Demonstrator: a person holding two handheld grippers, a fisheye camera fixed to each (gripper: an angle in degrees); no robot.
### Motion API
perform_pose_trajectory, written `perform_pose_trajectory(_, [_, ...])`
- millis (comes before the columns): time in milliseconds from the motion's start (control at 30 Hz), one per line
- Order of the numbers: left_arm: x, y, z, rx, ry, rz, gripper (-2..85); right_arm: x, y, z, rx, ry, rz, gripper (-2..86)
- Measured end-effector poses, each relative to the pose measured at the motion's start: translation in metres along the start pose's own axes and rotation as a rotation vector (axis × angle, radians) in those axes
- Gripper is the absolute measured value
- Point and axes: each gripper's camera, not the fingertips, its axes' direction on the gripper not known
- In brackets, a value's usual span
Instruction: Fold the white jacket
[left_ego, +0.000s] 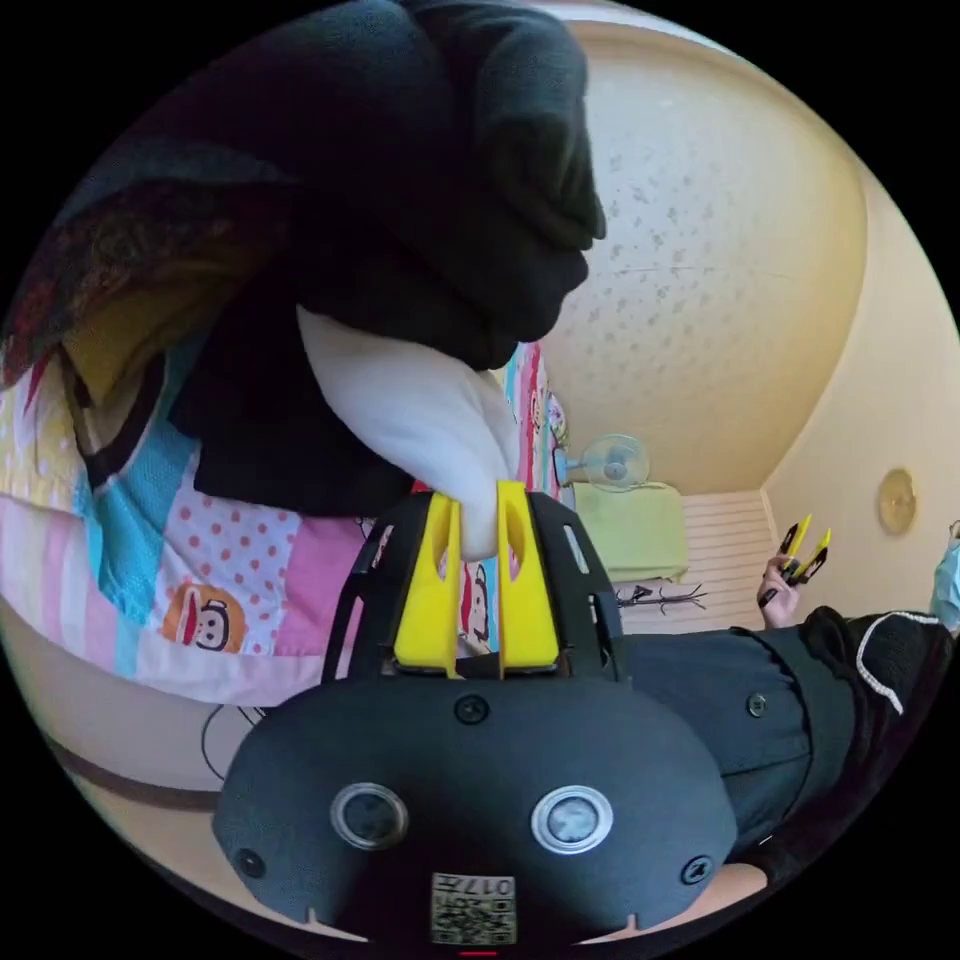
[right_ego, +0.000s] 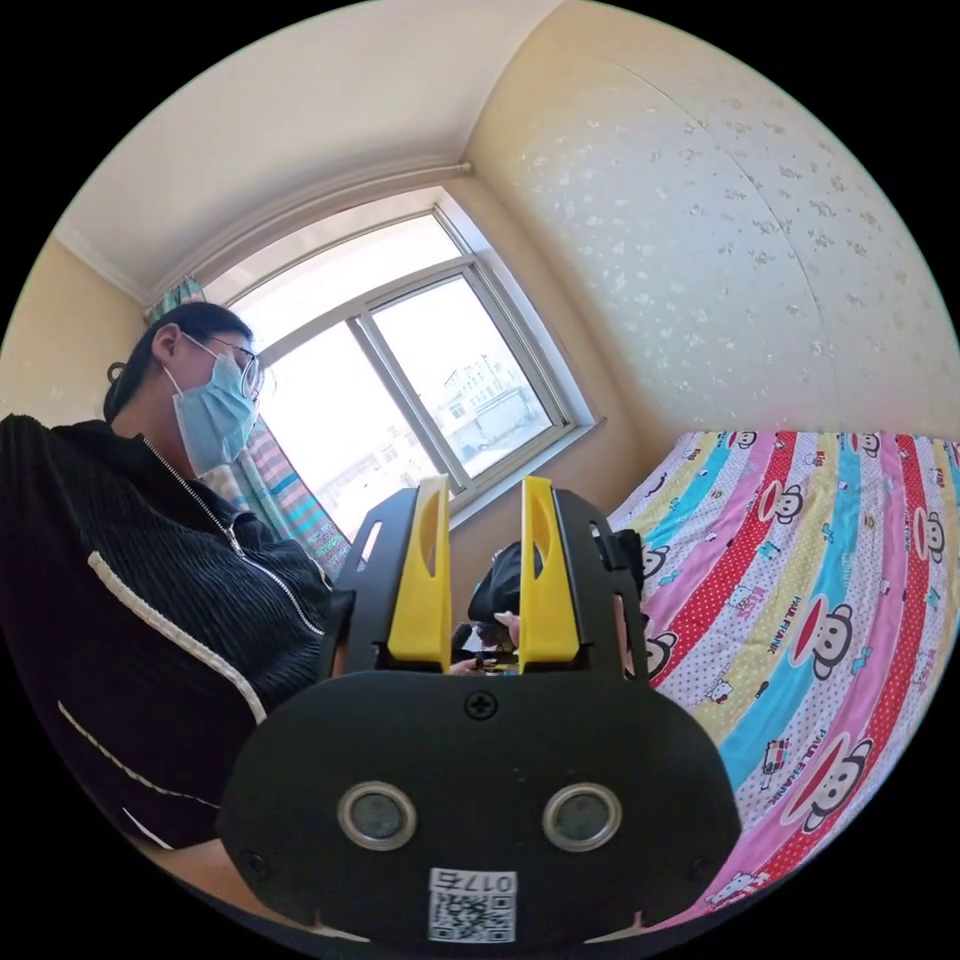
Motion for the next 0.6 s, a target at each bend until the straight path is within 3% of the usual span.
perform_pose_trajectory(100, [0.055,-0.015,-0.005,-0.02,-0.012,0.192,6.2,0.004,0.008,-0.007,0.033,-0.028,0.011,10.1])
perform_pose_trajectory(400, [0.193,-0.022,0.017,-0.024,0.312,0.568,6.2,-0.003,0.049,-0.035,0.137,-0.051,0.017,10.7])
perform_pose_trajectory(600, [0.309,-0.003,0.048,-0.185,0.536,0.817,6.2,-0.027,0.077,-0.025,-0.086,0.133,-0.132,19.3])
